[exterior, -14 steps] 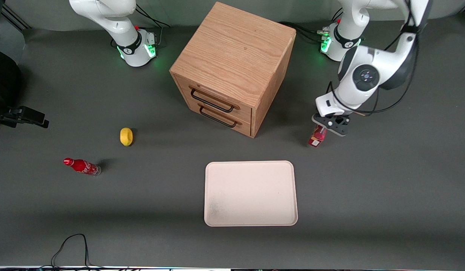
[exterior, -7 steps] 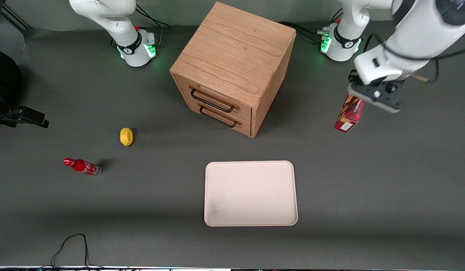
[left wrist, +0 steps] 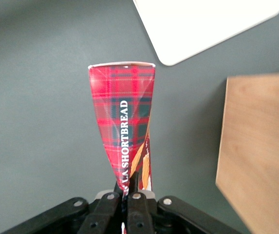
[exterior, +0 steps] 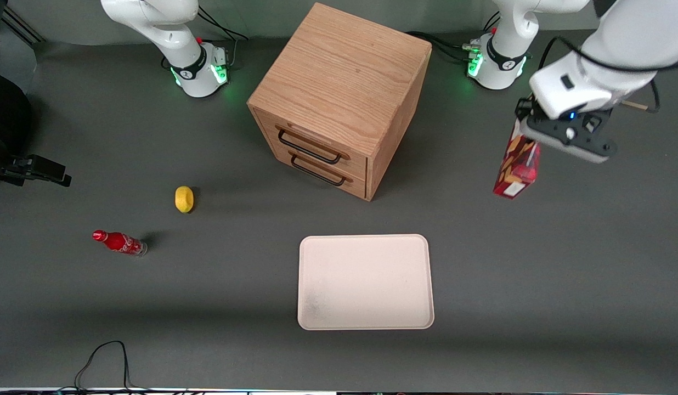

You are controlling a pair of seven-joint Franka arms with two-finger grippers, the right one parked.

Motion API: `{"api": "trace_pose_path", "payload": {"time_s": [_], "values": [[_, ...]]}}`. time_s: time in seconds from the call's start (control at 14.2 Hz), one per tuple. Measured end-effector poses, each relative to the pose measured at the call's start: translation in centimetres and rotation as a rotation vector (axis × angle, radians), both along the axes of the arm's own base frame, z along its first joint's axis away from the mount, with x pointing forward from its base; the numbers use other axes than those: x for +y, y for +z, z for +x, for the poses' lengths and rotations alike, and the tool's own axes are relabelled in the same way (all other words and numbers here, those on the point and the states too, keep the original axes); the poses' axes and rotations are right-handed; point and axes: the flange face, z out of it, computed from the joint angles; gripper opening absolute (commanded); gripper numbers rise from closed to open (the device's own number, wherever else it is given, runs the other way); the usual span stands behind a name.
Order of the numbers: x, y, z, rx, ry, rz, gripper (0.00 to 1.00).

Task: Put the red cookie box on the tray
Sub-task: 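Carry the upright box with the left gripper over the white tray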

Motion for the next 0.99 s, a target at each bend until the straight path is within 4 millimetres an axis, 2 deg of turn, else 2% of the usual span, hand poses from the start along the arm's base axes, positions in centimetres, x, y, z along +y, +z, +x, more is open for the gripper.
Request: {"api": "trace_pose_path", "payload": {"time_s": [0.14,0.28,0.56,0.78,0.92,0.99], "values": [[-2.2,-1.3,3.2,-0.005,0.078,-0.012,0.0],[-5.2,-2.9,6.2,-0.009,0.15,-0.026,0.0],[-10.5,-6.9,11.0,-0.036,0.281,-0.066,0.0],[-12.8,-9.4,12.8,-0.062,0.336,-0.094,0.0],[-13.1,-11.4,13.4,-0.044,0.347,-0.084,0.0],[-13.1,-13.1,13.8,-0.028,0.35,-0.071,0.0]]}}
